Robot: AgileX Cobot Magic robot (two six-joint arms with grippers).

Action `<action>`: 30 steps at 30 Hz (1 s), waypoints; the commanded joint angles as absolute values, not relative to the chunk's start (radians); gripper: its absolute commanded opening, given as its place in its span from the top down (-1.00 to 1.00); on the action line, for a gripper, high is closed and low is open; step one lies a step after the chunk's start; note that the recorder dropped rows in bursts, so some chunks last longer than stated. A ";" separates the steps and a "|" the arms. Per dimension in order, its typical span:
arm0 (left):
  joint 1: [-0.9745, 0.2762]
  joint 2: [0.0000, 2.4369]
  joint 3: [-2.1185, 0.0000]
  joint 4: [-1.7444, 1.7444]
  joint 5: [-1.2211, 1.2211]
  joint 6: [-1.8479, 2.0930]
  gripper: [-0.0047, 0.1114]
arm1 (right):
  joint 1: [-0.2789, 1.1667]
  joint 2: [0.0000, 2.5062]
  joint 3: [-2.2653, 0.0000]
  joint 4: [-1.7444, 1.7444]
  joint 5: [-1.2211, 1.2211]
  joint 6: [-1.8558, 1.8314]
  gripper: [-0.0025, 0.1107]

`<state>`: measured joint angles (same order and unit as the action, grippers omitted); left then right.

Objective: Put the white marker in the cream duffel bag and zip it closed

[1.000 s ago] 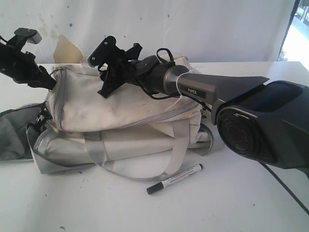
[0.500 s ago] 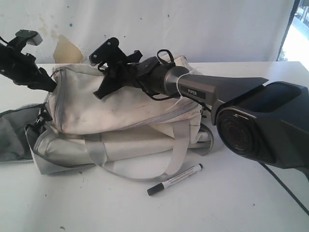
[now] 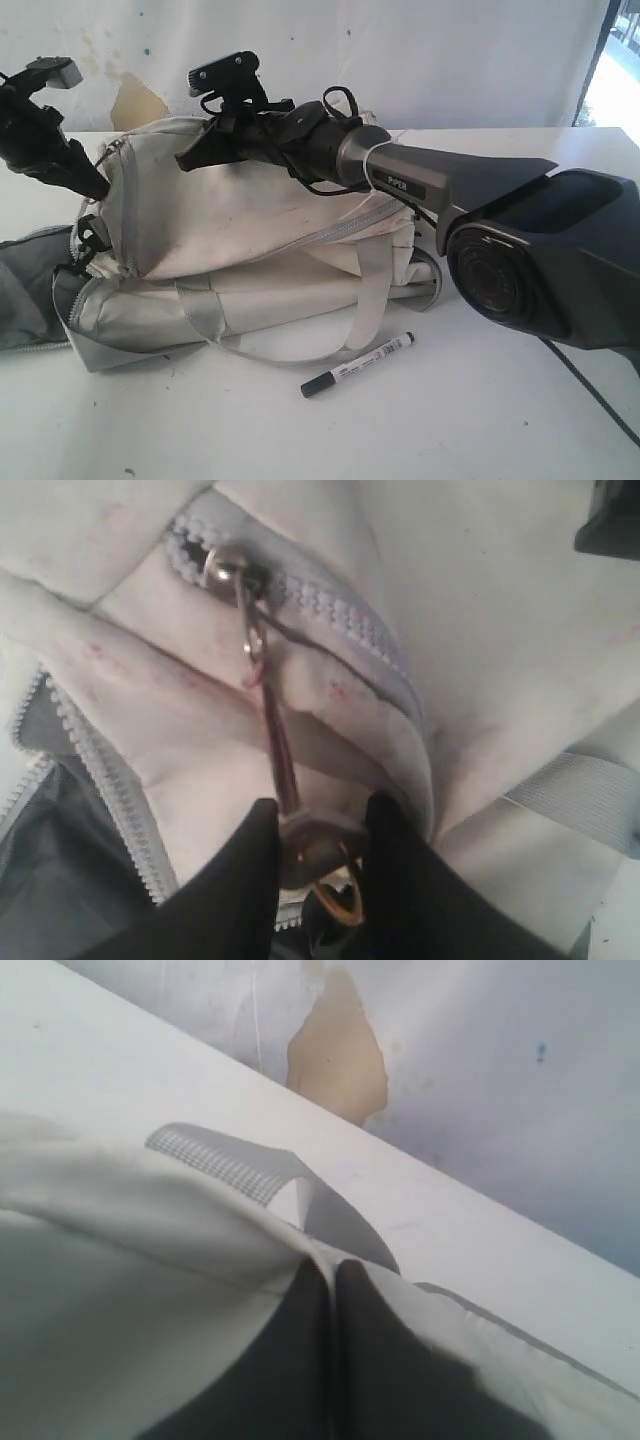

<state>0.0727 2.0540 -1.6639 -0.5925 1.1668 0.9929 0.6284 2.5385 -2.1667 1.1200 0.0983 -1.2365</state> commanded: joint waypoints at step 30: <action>-0.087 1.917 -1.536 -0.411 1.221 0.695 0.92 | 0.614 2.537 -2.179 1.127 0.070 -1.181 0.96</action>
